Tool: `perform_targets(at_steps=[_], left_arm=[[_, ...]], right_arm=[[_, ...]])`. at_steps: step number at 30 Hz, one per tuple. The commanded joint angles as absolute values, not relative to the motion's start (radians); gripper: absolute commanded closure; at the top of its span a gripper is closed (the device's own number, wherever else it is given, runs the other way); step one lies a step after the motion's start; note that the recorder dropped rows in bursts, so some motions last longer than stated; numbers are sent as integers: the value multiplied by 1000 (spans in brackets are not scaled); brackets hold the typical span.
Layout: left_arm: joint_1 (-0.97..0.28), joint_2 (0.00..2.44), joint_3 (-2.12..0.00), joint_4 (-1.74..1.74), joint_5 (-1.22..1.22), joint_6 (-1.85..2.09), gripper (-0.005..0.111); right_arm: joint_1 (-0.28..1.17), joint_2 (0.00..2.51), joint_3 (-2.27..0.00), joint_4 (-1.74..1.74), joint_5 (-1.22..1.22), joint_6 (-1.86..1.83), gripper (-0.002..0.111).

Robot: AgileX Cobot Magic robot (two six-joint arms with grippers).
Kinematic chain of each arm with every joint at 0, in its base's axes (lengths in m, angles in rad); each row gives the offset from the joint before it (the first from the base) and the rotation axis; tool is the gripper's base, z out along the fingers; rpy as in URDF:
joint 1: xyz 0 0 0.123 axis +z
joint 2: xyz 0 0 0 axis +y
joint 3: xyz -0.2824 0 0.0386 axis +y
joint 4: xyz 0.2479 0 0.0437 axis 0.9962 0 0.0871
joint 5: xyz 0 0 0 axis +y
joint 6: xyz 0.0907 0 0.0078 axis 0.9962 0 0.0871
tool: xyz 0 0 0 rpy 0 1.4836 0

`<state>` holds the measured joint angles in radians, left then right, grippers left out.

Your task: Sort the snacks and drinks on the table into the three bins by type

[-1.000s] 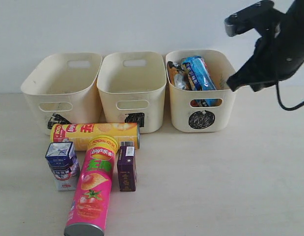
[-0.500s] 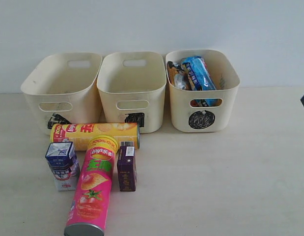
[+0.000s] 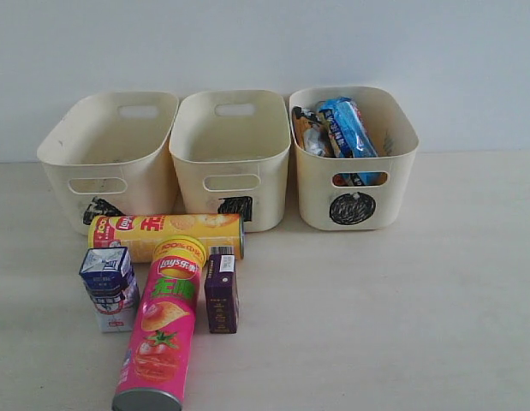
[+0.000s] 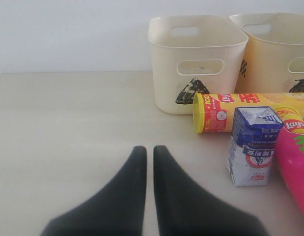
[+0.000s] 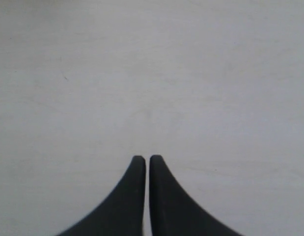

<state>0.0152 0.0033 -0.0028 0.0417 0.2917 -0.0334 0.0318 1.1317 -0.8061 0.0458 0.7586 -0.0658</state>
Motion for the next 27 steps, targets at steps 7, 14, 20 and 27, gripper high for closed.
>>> perform_targets(at_steps=[7, 14, 20, 27], left_arm=[[12, 0, 0, 34, 292, -31, 102], [12, 0, 0, 34, 292, -31, 102], [12, 0, 0, 34, 292, -31, 102], [12, 0, 0, 34, 292, -31, 102]], right_arm=[[29, 1115, -792, 90, 727, -47, 108], [29, 1115, -792, 98, 684, -89, 108], [29, 1069, -696, 100, 521, -143, 108], [29, 904, -519, 93, 399, -143, 108]])
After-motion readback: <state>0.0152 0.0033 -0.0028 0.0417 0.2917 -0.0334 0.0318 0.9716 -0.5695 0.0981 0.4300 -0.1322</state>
